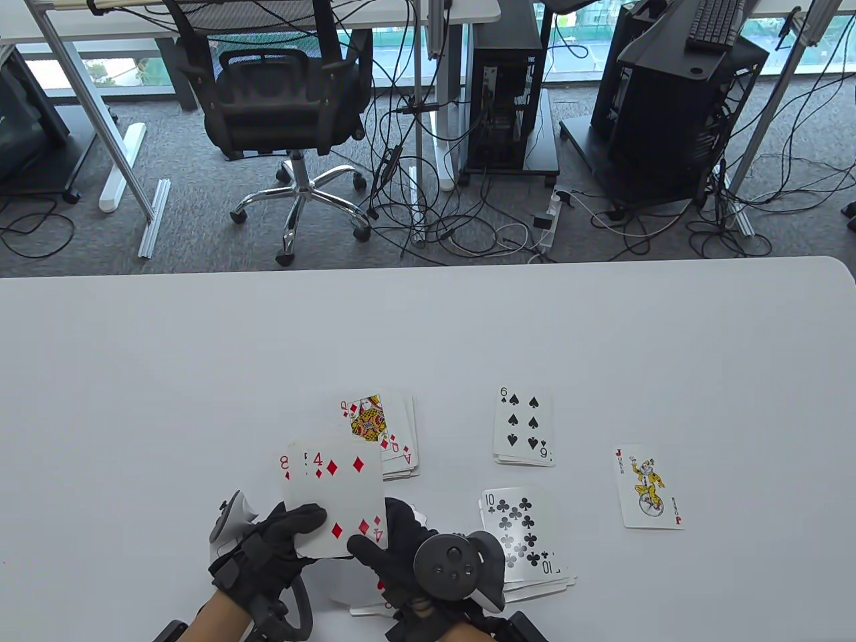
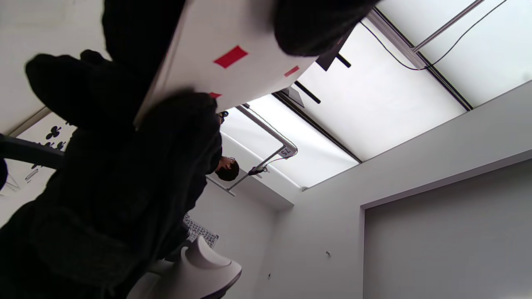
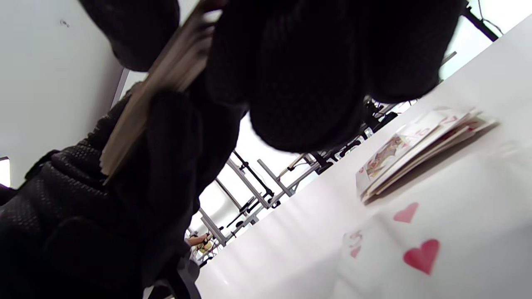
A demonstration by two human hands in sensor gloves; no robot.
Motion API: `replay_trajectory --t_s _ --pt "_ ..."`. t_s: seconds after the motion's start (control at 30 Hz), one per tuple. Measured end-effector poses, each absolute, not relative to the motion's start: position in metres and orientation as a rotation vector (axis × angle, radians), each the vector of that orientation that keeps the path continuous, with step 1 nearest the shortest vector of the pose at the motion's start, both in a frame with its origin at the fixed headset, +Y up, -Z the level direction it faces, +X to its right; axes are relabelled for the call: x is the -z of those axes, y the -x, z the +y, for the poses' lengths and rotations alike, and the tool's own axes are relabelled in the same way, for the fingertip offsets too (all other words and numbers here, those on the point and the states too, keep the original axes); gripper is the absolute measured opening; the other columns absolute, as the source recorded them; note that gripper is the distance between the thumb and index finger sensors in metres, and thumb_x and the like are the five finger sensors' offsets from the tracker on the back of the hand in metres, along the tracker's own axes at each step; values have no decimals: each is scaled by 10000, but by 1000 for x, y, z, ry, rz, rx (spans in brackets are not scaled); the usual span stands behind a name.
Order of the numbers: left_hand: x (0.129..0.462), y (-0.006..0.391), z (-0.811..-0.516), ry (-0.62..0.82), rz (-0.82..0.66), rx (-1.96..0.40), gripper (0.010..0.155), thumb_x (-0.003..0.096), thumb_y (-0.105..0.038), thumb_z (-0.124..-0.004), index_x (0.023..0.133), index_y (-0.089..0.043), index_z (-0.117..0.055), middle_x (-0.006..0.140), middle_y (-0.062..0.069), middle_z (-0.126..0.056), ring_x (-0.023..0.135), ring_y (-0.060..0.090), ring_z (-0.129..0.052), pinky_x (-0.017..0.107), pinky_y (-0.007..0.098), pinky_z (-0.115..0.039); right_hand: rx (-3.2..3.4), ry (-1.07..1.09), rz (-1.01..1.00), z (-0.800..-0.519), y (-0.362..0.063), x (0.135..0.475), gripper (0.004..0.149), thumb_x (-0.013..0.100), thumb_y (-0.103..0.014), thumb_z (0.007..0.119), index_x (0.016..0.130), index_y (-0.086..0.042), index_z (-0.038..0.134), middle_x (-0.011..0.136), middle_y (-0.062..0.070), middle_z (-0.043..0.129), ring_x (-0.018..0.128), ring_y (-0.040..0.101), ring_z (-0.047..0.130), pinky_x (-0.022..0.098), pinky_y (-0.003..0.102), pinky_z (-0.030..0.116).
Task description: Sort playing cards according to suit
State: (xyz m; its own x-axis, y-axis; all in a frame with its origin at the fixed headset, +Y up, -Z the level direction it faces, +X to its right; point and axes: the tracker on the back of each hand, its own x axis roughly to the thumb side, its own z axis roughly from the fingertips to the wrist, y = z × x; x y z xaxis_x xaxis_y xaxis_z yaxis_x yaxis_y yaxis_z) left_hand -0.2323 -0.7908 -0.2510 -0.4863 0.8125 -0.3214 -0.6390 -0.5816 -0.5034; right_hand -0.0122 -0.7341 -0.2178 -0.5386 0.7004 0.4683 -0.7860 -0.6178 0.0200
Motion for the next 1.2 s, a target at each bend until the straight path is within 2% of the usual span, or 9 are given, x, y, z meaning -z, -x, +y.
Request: replay_trajectory --t_s 0.1,0.2,0.4,0.57,0.83,1.0,1.2 --pt "251 230 -789 686 -430 -2106 548 614 -325 -703 1086 -209 -450 1103 52 -617 937 335 -780 590 449 -792 -2064 -494 -255 -733 7 218 443 545 -302 675 746 92 666 425 0 908 185 138 990 360 410 867" --pt "250 229 -789 694 -438 -2123 549 613 -319 -702 1087 -206 -448 1101 83 -617 935 335 -782 589 448 -793 -2034 -474 -261 -733 4 218 391 558 -246 628 722 102 701 389 2 931 141 126 997 339 390 882" --pt "251 233 -787 664 -423 -2116 544 613 -317 -696 1085 -210 -448 1100 49 -622 933 329 -786 589 442 -795 -2048 -403 -271 -736 -6 226 409 564 -235 602 751 116 697 431 44 937 187 180 999 360 435 861" --pt "254 240 -785 623 -393 -2146 541 615 -317 -692 1085 -206 -447 1097 80 -622 929 327 -790 586 439 -799 -2003 -280 -238 -740 -22 238 413 566 -240 600 761 112 697 450 55 935 206 195 998 368 445 853" --pt "263 267 -779 474 -341 -2207 543 622 -325 -683 1089 -207 -432 1103 48 -613 936 320 -785 593 428 -800 -1825 -42 -122 -743 -52 280 404 563 -225 615 743 124 711 392 34 937 144 159 985 339 422 865" --pt "264 275 -780 430 -315 -2221 544 628 -332 -674 1093 -210 -419 1110 43 -601 943 313 -780 598 422 -799 -2010 -39 -41 -740 -39 311 405 555 -223 627 737 127 723 371 35 942 123 160 982 323 422 868" --pt "263 275 -779 430 -308 -2227 545 630 -335 -671 1095 -209 -415 1112 45 -597 946 314 -776 600 422 -797 -2214 20 76 -752 -5 346 409 546 -216 642 728 139 733 339 38 944 90 165 973 299 425 868"
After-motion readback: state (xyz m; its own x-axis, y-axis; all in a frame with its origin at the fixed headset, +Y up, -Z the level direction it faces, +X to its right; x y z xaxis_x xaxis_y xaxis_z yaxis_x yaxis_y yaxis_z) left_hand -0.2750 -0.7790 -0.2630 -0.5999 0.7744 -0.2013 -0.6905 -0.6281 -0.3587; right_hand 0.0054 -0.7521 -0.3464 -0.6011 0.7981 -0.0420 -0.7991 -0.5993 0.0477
